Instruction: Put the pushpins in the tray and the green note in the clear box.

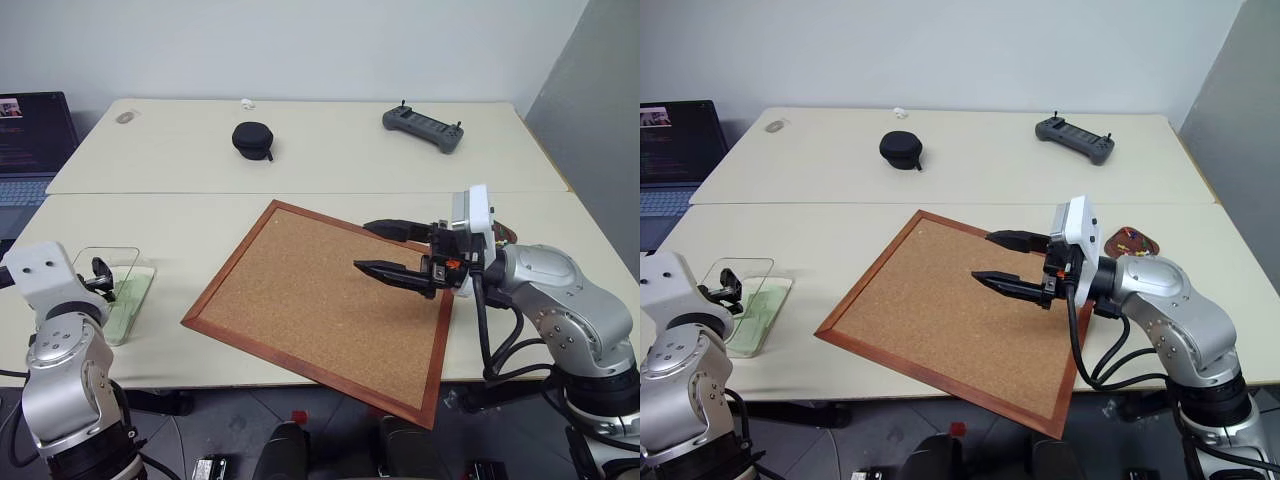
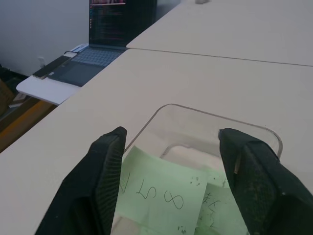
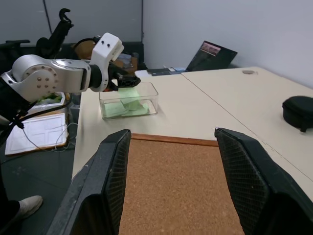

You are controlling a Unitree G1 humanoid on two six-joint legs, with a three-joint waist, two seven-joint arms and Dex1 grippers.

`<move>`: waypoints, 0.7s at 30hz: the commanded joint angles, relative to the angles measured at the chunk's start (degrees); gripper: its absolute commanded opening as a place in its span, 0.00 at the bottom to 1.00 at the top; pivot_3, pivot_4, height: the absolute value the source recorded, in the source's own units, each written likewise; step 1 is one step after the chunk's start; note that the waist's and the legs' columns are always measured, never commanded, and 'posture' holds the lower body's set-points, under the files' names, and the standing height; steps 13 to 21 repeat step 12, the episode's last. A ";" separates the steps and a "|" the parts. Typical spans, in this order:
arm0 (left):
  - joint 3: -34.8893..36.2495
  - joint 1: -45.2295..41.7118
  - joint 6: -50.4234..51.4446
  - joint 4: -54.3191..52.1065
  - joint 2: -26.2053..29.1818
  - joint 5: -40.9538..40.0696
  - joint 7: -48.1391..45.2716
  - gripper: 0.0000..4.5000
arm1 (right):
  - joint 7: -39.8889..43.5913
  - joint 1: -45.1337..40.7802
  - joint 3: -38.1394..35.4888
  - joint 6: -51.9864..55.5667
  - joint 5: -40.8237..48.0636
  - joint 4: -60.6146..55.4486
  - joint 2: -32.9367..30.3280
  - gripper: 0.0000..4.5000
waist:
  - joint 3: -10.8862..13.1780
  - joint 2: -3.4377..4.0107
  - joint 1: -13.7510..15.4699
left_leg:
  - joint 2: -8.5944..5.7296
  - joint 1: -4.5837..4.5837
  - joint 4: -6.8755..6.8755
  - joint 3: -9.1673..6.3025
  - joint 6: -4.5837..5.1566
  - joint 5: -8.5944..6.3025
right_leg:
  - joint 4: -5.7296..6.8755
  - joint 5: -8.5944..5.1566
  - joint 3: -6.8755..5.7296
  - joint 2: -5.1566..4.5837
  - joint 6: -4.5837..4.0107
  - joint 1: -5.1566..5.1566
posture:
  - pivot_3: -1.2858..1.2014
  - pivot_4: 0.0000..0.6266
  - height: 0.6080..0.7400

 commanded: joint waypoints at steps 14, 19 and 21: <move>-18.90 10.27 -4.06 -16.92 -5.92 -5.67 -9.22 1.00 | -38.77 20.64 -1.44 -1.13 -26.63 -8.36 10.51 0.64 | -0.06 -0.07 -0.30 | 0.00 0.05 -0.04 0.15 -0.04 0.00 | 0.01 -0.01 0.14 0.05 0.01 -0.04 | 0.52 0.24 1.00; -18.90 10.27 -4.06 -16.92 -5.92 -5.67 -9.22 1.00 | -38.77 20.64 -1.44 -1.13 -26.63 -8.36 10.51 0.64 | -0.06 -0.07 -0.30 | 0.00 0.05 -0.04 0.15 -0.04 0.00 | 0.01 -0.01 0.14 0.05 0.01 -0.04 | 0.52 0.24 1.00; -18.90 10.27 -4.06 -16.92 -5.92 -5.67 -9.22 1.00 | -38.77 20.64 -1.44 -1.13 -26.63 -8.36 10.51 0.64 | -0.06 -0.07 -0.30 | 0.00 0.05 -0.04 0.15 -0.04 0.00 | 0.01 -0.01 0.14 0.05 0.01 -0.04 | 0.52 0.24 1.00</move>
